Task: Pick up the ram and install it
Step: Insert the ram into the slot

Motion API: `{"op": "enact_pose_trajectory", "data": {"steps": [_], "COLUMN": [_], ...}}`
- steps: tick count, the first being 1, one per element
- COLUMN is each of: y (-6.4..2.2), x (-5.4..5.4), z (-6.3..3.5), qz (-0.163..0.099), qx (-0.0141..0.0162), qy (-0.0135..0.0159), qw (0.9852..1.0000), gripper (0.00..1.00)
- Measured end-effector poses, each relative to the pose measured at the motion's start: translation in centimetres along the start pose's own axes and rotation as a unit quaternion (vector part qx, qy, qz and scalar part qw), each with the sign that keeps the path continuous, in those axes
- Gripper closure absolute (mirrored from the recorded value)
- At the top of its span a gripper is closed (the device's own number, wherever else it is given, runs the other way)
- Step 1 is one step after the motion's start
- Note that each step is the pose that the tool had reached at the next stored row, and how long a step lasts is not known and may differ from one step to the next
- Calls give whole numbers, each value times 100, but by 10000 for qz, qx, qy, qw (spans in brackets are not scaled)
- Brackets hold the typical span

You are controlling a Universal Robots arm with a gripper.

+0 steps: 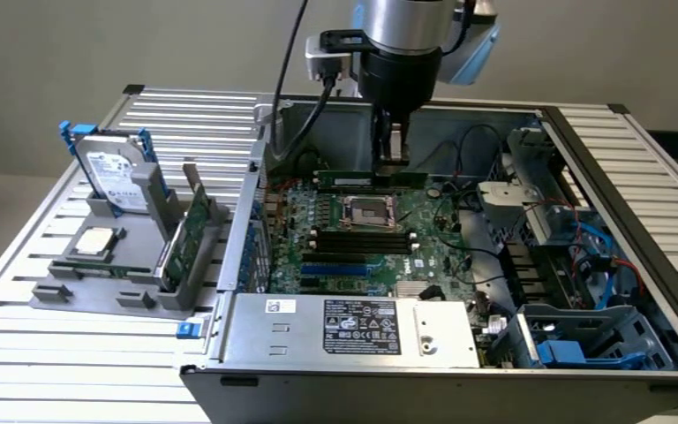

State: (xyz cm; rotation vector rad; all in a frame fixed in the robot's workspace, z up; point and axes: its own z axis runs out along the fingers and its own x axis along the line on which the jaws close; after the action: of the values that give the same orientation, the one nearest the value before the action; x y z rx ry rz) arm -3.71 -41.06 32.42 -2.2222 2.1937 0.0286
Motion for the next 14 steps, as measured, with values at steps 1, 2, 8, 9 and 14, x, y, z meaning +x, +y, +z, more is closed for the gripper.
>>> {"op": "enact_pose_trajectory", "data": {"steps": [1,2,8,9,14], "y": [0,0,2,2,3], "x": [7,14,35,37,43], "z": [19,37,143,159,229], "qz": [8,13,65,74,117], "qx": [1,1,-5,-12,-53], "qy": [0,0,0,0,-1], "qw": [10000,10000,10000,10000,9999], "gripper": [86,86,86,86,86]}}
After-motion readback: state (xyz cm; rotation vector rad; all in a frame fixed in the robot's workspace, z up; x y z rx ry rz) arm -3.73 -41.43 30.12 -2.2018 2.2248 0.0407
